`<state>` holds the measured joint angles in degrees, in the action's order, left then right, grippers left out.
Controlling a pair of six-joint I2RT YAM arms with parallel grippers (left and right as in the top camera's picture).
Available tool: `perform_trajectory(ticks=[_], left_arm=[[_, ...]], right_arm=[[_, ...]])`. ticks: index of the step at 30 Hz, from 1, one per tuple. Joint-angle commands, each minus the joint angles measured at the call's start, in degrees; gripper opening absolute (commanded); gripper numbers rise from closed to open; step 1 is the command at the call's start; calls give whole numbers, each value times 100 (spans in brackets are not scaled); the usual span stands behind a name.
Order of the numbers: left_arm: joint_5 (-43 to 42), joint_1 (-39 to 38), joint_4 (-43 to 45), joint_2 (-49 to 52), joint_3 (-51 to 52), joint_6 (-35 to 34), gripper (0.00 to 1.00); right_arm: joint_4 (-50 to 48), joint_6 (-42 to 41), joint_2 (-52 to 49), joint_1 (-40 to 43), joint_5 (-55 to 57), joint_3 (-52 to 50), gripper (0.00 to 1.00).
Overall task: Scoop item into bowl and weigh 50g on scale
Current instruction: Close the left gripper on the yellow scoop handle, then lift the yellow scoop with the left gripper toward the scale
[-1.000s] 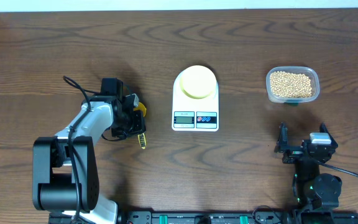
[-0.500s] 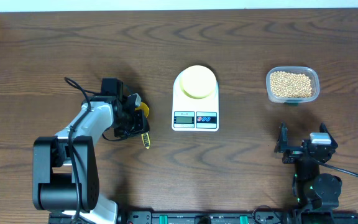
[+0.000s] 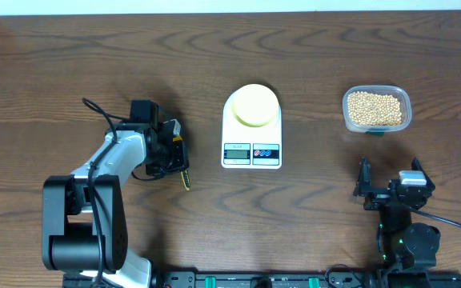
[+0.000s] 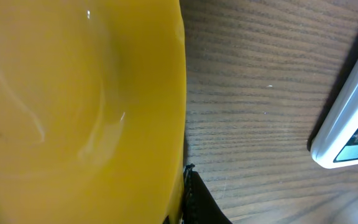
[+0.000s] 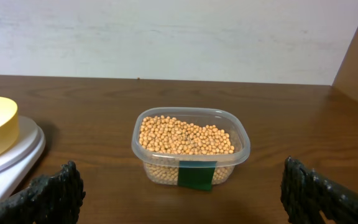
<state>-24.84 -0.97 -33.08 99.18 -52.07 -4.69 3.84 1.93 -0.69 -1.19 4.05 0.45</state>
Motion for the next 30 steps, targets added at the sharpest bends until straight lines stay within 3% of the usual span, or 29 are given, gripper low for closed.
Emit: perform_trajectory(ticks=[1,4,13,17,30], left_arm=[[109,-9,-2,70,70,-28,7],[-9,-9,-7,68,68,-28,7],[-1513,-9,-85,-448,-142,-308,7],[-1528,-9,-116,-1080,-142,-911,7],[-2151,-9,-413,-3075,-142,-1351,7]], right_arm=[[17,46,35,-42,-9,-15,99],[17,44,35,-42,-9,-15,99],[17,46,35,-42,-9,-15,99],[17,44,35,-42,-9,-15,99],[17,46,35,-42,-9,-15,99]])
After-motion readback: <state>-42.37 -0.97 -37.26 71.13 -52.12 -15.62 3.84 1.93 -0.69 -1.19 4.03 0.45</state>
